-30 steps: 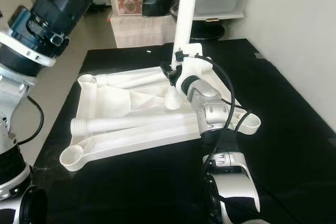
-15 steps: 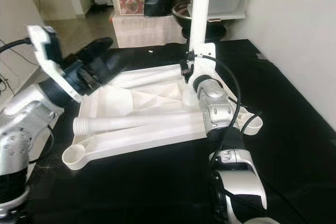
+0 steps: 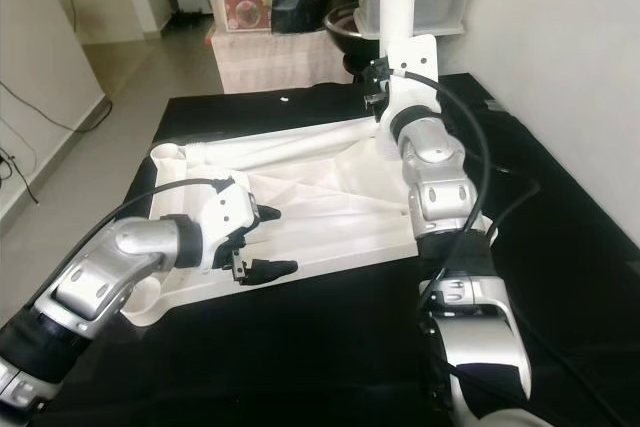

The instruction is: Building children table

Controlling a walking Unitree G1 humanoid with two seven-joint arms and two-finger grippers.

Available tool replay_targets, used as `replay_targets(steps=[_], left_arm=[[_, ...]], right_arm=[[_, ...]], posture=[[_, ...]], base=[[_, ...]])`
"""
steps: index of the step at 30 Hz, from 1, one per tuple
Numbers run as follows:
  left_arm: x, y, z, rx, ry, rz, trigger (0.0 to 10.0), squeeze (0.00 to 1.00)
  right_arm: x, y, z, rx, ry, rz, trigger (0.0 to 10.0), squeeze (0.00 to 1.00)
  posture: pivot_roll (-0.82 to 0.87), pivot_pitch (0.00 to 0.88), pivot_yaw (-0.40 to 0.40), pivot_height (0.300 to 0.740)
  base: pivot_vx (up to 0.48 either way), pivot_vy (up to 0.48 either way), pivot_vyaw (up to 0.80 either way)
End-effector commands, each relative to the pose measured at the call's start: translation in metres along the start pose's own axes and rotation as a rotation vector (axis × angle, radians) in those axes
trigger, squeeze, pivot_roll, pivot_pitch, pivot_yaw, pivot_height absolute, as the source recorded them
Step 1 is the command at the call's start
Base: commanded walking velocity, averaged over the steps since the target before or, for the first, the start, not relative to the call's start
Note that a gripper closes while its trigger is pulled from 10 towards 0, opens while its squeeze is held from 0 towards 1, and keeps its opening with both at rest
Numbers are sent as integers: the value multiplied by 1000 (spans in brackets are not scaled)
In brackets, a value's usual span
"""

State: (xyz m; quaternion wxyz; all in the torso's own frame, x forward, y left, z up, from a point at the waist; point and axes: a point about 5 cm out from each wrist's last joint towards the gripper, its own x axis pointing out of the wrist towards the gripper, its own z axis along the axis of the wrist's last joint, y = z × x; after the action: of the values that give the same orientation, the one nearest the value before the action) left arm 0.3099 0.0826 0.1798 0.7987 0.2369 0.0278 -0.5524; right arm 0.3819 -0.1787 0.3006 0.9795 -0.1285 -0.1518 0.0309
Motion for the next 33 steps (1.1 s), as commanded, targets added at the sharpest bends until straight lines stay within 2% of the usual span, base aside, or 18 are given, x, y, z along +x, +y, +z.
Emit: replay_targets(steps=[1, 9, 11, 20, 23, 24, 27, 28, 30, 33], left_arm=[[7, 0, -15, 67, 123, -80, 10000, 0], [12, 6, -30, 127, 233, -154, 10000, 0], [13, 5, -38, 158, 286, -179, 10000, 0], [13, 4, -45, 147, 317, -193, 10000, 0], [3, -13, -46, 142, 320, -389, 10000, 0], [3, -13, -46, 142, 320, -389, 10000, 0], [-20, -32, -42, 162, 354, -601, 10000, 0], [-20, -32, -42, 162, 354, -601, 10000, 0], [-35, -44, -41, 201, 387, -707, 10000, 0], [-39, -47, -40, 212, 395, -733, 10000, 0]], right_arm=[[0, 3, 11, -20, -27, 29, 10000, 0], [-2, 3, 16, -26, -34, 37, 10000, 0], [-3, 3, 17, -22, -33, 42, 10000, 0], [-4, 3, 18, -18, -34, 47, 10000, 0], [-3, 2, 20, -17, -34, 48, 10000, 0], [-3, 2, 20, -17, -34, 48, 10000, 0], [-2, 2, 21, -14, -34, 49, 10000, 0], [-2, 2, 21, -14, -34, 49, 10000, 0], [-2, 2, 21, -12, -35, 49, 10000, 0], [-2, 2, 22, -12, -35, 49, 10000, 0]], posture=[[-95, 56, 80, 740], [-98, 70, 87, 740], [-97, 76, 90, 740], [-96, 78, 89, 740], [-93, 75, 85, 740], [-93, 75, 85, 740], [-91, 69, 83, 740], [-91, 69, 83, 740], [-87, 65, 81, 740], [-86, 64, 80, 740]], base=[[0, 0, 0], [0, 0, 0], [0, 0, 0], [0, 0, 0], [0, 0, 0], [0, 0, 0], [0, 0, 0], [0, 0, 0], [0, 0, 0], [0, 0, 0]])
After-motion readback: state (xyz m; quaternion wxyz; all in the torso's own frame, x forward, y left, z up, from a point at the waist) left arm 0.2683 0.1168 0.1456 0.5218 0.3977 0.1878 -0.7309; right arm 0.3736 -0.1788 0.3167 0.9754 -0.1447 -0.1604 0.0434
